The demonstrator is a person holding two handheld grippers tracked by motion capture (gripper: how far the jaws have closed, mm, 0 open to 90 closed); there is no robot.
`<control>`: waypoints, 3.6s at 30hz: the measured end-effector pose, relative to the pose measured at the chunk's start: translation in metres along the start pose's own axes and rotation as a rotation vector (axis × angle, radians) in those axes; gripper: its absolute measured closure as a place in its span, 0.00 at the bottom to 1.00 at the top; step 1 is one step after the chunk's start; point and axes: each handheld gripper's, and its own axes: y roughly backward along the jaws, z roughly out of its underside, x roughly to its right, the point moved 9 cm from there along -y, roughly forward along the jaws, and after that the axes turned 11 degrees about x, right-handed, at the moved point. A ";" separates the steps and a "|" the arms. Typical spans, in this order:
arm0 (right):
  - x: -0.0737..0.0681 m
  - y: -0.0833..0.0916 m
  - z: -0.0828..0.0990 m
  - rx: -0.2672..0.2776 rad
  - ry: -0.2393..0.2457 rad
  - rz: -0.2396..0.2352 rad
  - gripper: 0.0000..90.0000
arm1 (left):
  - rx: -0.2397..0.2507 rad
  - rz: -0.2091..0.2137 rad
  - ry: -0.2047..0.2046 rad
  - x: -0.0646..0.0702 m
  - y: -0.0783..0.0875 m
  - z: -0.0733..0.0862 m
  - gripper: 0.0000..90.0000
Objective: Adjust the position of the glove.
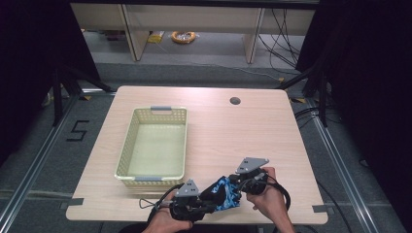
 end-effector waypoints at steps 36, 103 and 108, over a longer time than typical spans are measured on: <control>0.012 -0.036 0.036 -0.110 -0.140 0.005 0.84 | -0.059 -0.072 -0.029 -0.024 -0.016 0.026 0.79; -0.004 -0.017 0.062 -0.047 -0.243 -0.003 0.85 | -0.037 -0.112 0.158 -0.041 -0.022 0.021 0.76; -0.005 -0.015 0.063 -0.054 -0.263 -0.019 0.86 | -0.032 -0.101 0.175 -0.042 -0.023 0.022 0.85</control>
